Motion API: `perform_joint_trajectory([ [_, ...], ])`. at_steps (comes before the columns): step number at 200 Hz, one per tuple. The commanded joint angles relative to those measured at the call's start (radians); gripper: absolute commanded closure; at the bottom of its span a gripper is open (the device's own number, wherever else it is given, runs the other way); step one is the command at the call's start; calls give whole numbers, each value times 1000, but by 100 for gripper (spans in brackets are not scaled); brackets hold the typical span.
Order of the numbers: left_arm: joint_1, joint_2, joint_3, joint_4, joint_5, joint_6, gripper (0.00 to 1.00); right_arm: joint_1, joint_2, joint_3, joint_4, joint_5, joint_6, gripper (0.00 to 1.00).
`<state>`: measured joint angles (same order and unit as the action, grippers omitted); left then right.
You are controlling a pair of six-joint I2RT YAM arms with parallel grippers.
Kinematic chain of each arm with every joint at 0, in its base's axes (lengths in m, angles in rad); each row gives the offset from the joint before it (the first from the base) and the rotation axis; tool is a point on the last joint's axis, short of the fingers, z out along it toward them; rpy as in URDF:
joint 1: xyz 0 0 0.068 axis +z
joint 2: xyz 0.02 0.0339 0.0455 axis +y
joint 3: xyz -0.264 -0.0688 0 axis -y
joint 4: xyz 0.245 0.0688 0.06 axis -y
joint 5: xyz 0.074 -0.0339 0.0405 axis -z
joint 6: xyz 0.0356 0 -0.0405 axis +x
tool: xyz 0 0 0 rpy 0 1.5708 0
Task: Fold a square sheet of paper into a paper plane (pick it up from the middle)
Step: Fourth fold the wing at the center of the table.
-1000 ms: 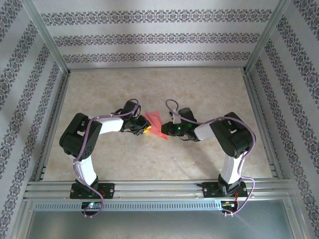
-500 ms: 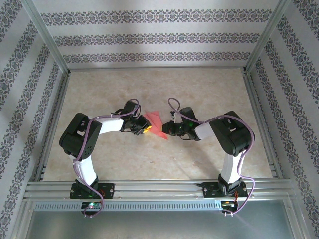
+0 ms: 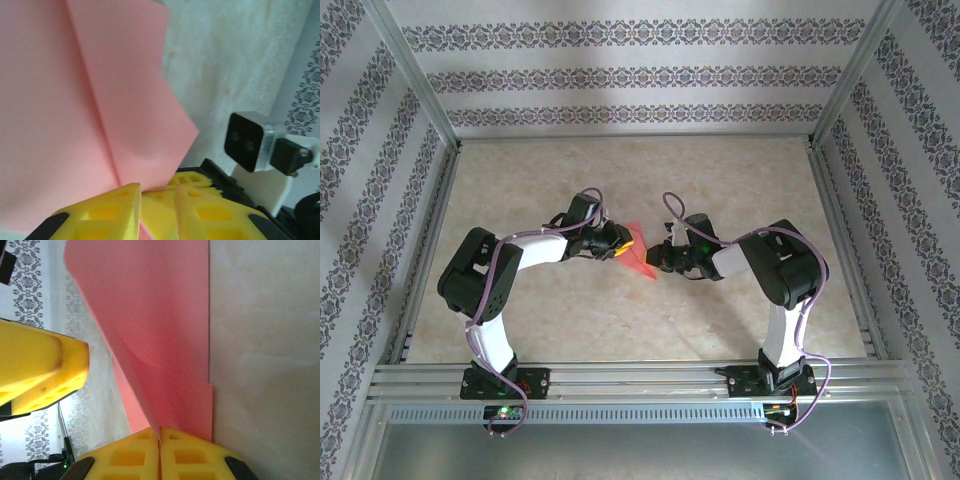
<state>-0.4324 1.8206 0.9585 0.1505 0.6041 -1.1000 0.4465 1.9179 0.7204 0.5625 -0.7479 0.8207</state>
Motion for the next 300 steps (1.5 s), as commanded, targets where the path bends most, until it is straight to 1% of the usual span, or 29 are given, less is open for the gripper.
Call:
perform_joint_trajectory([
  [1,-12,37,22,76,34,-4,74,-6,45,5,-33,18,9,91],
  [16,-14,49,27,67,33,-2,71,-6,46,5,-35,16,10,91],
  [37,-17,62,41,13,21,17,68,-8,46,8,-41,15,11,91],
  [67,-23,77,54,-30,10,32,64,-8,49,14,-49,7,1,88],
  [109,-34,103,97,-160,-29,70,64,-5,37,24,-80,-2,-28,85],
  [126,-37,105,108,-205,-50,84,66,-3,32,28,-97,1,-42,84],
  [145,-37,106,118,-239,-68,93,67,-2,29,32,-107,2,-51,83],
  [182,-41,123,140,-305,-90,111,64,-2,13,40,-119,2,-63,82],
  [234,-43,147,159,-345,-105,127,57,1,-39,49,-198,25,-107,77],
  [261,-47,158,165,-360,-112,130,56,6,-76,50,-233,41,-129,72],
  [300,-49,172,173,-388,-128,132,57,15,-115,60,-305,79,-168,70],
])
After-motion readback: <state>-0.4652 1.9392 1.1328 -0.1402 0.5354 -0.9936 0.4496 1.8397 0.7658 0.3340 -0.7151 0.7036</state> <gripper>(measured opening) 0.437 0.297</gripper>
